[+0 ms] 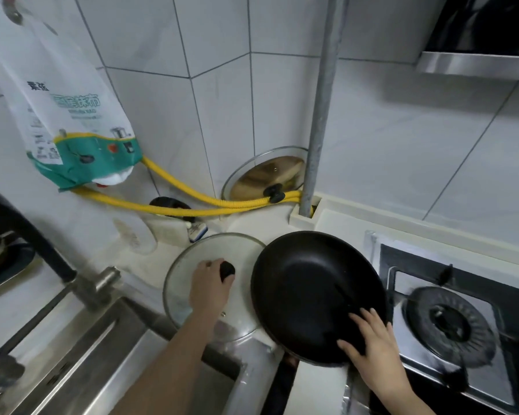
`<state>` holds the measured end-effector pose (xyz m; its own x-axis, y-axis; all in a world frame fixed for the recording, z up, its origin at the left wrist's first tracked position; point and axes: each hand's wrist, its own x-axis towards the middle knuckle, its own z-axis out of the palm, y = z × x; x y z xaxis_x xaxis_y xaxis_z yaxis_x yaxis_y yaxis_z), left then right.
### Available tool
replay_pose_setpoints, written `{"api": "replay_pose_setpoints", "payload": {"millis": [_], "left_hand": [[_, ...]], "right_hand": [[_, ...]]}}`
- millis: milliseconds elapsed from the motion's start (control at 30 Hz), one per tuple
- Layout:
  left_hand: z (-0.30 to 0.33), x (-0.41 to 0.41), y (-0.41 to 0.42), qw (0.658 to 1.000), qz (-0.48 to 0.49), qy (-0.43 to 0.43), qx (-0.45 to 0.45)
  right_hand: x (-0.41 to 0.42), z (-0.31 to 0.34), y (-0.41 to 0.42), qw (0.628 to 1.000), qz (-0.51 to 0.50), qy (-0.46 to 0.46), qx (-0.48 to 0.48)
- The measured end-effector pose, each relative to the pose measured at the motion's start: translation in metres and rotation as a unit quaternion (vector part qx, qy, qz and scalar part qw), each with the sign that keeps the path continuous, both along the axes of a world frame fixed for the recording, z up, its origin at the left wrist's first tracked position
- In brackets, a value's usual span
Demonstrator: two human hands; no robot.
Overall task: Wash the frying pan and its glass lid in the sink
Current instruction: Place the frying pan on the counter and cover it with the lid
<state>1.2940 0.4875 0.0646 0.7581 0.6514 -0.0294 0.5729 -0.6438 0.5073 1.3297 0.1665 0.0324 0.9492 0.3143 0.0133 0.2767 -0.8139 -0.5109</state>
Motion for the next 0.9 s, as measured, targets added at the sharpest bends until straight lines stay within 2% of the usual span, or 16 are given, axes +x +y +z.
{"api": "replay_pose_setpoints", "payload": {"millis": [167, 300, 467, 900], "left_hand": [[-0.019, 0.023, 0.021, 0.993, -0.064, 0.091, 0.028], [-0.022, 0.030, 0.026, 0.994, -0.070, 0.070, 0.036], [-0.020, 0.024, 0.024, 0.995, -0.047, 0.069, 0.060], [0.018, 0.001, 0.032, 0.982, -0.036, 0.031, 0.182]], "right_hand": [[0.000, 0.006, 0.003, 1.000, 0.005, 0.006, -0.009], [-0.002, 0.007, 0.000, 0.999, 0.028, 0.022, -0.035], [0.003, 0.008, -0.006, 0.999, 0.030, 0.028, -0.012], [0.009, 0.013, -0.005, 0.997, 0.059, 0.042, -0.012]]}}
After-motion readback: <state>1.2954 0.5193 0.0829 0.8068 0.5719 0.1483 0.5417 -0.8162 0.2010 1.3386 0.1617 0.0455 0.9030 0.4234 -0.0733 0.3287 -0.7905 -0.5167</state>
